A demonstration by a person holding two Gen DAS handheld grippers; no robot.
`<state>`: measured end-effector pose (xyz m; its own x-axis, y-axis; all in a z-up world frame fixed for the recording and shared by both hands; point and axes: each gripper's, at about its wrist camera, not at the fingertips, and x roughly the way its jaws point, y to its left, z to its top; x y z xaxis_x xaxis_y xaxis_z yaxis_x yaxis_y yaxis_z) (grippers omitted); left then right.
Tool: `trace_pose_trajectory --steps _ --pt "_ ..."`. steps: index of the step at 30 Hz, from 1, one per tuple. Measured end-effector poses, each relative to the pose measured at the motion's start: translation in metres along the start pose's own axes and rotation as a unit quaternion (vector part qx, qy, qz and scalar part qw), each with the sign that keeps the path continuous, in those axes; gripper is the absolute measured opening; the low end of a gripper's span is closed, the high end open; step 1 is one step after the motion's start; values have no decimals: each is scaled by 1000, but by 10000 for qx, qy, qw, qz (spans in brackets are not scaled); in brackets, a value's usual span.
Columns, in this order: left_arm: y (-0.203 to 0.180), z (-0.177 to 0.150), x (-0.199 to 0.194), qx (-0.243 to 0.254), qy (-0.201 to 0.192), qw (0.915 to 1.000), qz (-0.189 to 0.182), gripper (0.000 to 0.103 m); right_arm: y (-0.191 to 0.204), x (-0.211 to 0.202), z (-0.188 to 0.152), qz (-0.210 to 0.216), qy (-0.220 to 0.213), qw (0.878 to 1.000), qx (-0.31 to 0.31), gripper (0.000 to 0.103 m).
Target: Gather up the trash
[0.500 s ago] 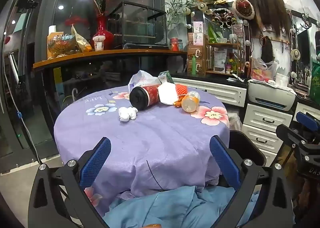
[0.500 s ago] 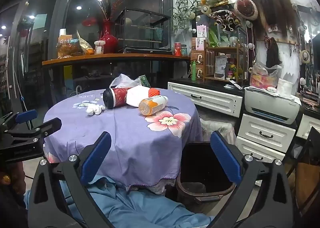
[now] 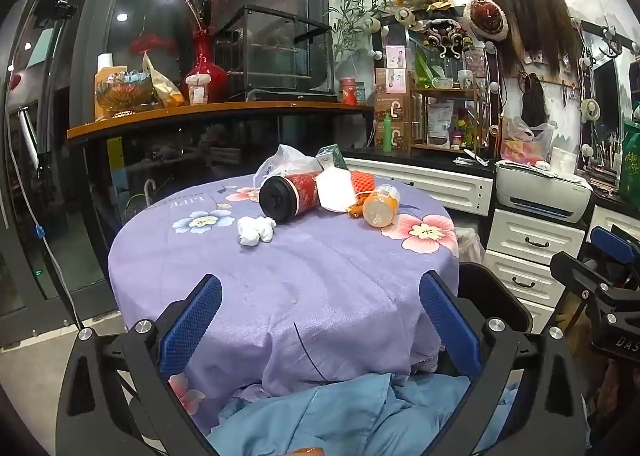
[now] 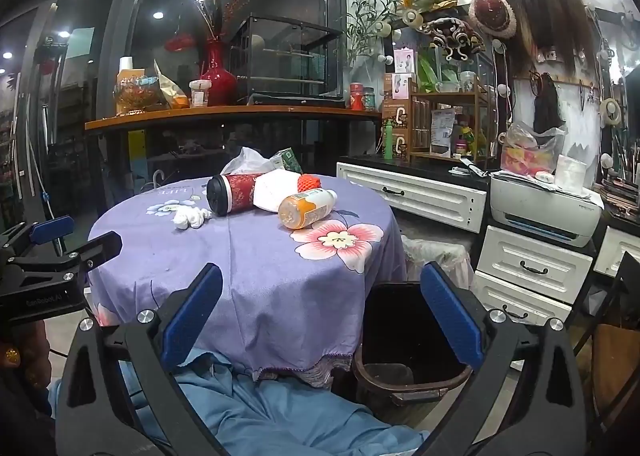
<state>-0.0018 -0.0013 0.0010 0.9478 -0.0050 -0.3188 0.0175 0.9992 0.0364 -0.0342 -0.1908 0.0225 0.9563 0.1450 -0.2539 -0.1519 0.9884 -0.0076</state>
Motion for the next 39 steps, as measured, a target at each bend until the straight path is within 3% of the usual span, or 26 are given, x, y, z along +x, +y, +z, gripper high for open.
trace_pose_trajectory --steps 39 --pt "1 -2 1 -6 0 10000 -37 98 -3 -4 1 33 -8 10000 29 98"
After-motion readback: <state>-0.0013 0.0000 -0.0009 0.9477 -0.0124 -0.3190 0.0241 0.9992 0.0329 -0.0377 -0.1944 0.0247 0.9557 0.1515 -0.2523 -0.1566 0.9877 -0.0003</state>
